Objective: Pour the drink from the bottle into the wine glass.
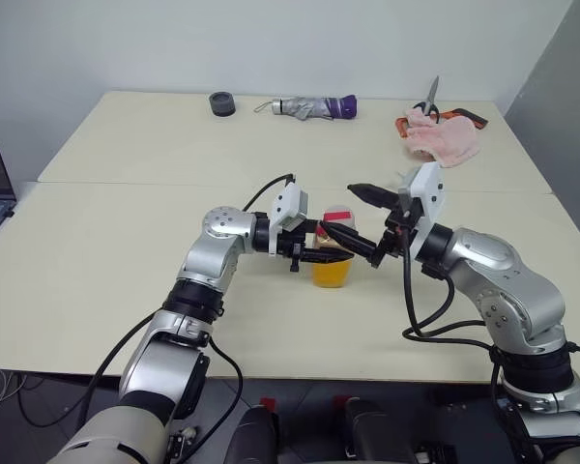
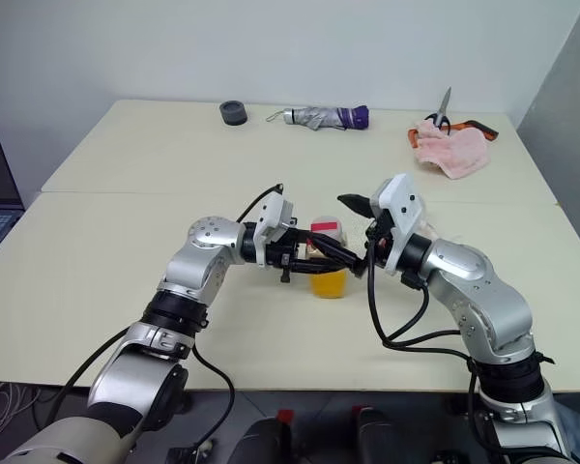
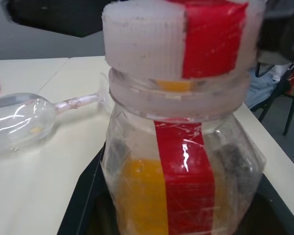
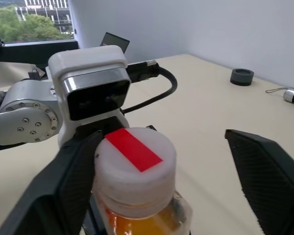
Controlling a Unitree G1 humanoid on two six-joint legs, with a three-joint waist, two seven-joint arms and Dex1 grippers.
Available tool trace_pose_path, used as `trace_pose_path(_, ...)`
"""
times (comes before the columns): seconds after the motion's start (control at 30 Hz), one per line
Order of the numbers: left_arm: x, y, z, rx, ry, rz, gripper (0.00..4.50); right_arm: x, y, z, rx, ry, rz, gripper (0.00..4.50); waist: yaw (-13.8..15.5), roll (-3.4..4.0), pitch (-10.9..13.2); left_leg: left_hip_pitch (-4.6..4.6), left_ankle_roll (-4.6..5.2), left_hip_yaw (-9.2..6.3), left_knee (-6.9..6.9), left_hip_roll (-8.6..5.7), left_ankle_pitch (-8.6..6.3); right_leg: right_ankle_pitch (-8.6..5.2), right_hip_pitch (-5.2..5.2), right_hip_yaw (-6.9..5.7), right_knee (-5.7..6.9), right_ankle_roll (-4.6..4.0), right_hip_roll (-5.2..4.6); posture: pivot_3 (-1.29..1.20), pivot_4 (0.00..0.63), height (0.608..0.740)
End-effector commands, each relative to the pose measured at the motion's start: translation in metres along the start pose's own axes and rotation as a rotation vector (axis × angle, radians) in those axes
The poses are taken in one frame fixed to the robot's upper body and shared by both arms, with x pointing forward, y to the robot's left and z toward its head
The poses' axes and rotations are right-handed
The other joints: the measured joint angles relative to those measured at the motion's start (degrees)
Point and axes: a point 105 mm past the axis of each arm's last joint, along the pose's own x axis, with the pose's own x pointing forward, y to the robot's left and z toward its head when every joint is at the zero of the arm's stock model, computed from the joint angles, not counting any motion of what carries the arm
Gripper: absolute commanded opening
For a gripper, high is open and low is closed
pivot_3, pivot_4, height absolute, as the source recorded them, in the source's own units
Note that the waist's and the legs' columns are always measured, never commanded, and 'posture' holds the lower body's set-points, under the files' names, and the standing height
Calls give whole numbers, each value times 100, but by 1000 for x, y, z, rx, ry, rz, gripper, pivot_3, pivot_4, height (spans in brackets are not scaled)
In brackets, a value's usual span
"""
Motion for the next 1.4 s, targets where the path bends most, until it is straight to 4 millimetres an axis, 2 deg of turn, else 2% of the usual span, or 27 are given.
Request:
trace_pose_path(0.03,2,-1,16,65,-34,-21,1793,-1,6,11,-11,-41,31,2872,0,0,0,0,0,0,0,0,0,0,0,0,0,0,0,0,150,740)
trace_pose_path(0.13,2,-2,16,66,-34,-21,1791,-1,9,13,-5,-48,44,1838,0,0,0,0,0,0,0,0,0,0,0,0,0,0,0,0,150,740)
trace_pose_path(0.17,2,-2,16,66,-34,-21,1784,-1,9,13,-4,-50,47,1769,0,0,0,0,0,0,0,0,0,0,0,-1,0,0,0,0,150,740)
trace_pose_path(0.43,2,-2,15,66,-33,-20,1778,-6,6,24,30,-115,11,1735,1,0,0,0,0,-1,0,0,0,0,0,0,0,0,-1,0,150,740)
trace_pose_path(0.67,0,-2,12,59,-28,-10,1778,-28,-8,37,76,-176,-94,1723,3,0,0,-1,0,0,0,0,0,0,0,0,0,0,-1,0,150,740)
trace_pose_path(0.77,-2,-2,12,57,-29,2,1778,-51,-22,15,21,-55,-207,1722,6,0,0,-2,0,-1,-1,0,0,0,0,-1,-1,0,-1,0,150,740)
trace_pose_path(0.83,-4,-1,11,56,-29,9,1778,-67,-23,-6,20,38,-230,1722,21,0,0,-4,0,-1,-1,-3,0,0,0,0,-3,0,-3,0,150,740)
trace_pose_path(0.9,-5,-1,11,54,-29,13,1778,-87,-26,-33,46,132,-293,1722,22,0,0,-3,0,1,-1,-5,0,0,2,2,-5,1,-4,0,150,740)
trace_pose_path(1.0,-8,-1,10,52,-25,19,1778,-123,-40,-73,61,264,-455,1722,21,0,0,-3,1,2,-2,-5,0,-1,3,3,-6,1,-3,0,150,740)
trace_pose_path(1.1,-9,0,10,51,-23,25,1778,-137,-43,-97,63,328,-510,1722,-14,0,0,5,0,13,0,-6,0,0,3,13,0,3,-3,0,150,740)
trace_pose_path(1.17,-10,1,11,52,-21,29,1778,-142,-45,-107,65,343,-539,2427,-40,0,0,13,0,18,-1,-1,0,-1,3,21,3,4,3,0,150,740)
trace_pose_path(1.23,-11,1,11,53,-20,36,1778,-143,-46,-108,72,333,-547,3050,-49,0,0,14,0,17,-1,7,0,-2,3,21,4,5,16,0,150,740)
trace_pose_path(1.37,-16,4,11,47,-23,64,1778,-140,-48,-93,87,266,-525,4332,-47,0,0,12,0,15,-1,9,0,-1,3,21,3,3,20,0,150,740)
trace_pose_path(1.4,-18,4,11,45,-24,70,1778,-139,-47,-90,88,259,-513,4500,-44,0,0,11,0,16,-1,9,0,-1,3,21,2,2,19,0,150,740)
